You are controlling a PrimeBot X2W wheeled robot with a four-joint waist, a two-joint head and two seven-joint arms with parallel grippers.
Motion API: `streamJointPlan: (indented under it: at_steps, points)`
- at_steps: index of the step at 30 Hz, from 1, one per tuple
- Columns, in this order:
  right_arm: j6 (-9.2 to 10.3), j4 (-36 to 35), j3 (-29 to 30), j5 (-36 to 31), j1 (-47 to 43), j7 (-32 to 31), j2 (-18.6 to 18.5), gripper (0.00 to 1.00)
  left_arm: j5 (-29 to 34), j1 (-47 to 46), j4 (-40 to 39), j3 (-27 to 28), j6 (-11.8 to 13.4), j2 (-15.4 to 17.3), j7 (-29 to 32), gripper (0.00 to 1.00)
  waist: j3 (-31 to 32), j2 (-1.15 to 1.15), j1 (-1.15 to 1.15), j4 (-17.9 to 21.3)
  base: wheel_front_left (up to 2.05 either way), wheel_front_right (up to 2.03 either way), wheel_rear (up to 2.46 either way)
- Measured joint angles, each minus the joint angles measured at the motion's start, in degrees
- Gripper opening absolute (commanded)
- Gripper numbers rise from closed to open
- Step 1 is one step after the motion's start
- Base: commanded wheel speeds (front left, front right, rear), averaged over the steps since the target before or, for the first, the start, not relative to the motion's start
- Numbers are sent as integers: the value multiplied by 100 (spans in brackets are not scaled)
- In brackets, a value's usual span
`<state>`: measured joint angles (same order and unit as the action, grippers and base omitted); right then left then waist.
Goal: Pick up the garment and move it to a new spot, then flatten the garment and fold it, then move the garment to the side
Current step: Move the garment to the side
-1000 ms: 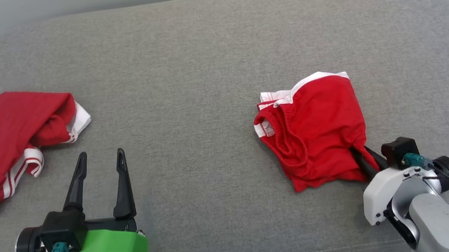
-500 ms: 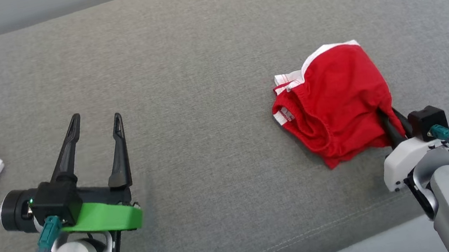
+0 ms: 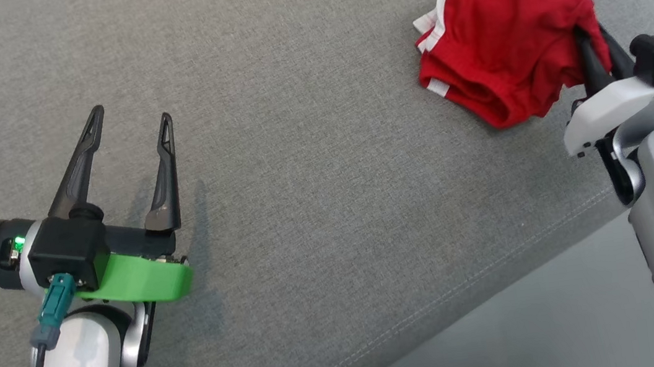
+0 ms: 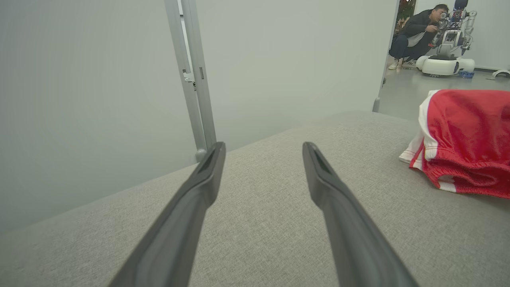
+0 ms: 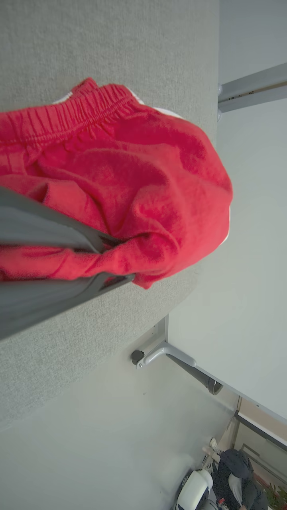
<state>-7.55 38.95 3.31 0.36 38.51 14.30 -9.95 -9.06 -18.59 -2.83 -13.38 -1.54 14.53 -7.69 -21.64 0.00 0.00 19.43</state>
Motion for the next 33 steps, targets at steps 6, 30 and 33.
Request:
streamJointPlan:
  at_steps: [6, 30, 33]
  points:
    - [1, 514, 623, 68, 561, 44, -275, 0, 114, -260, -237, -126, -58, 89, 191, 100, -423, 0, 0, 159, 0, 0, 0]
    - [1, -244, 1486, 140, 518, 52, 49, 100, -5, -220, -229, -269, 38, 44, -9, 100, -407, 0, 0, -147, 0, 0, 0]
    - [1, -849, 1190, 444, 209, 51, 151, 100, -83, -79, -98, -220, 110, -3, -134, 100, -223, 0, 0, -251, 0, 0, 0]
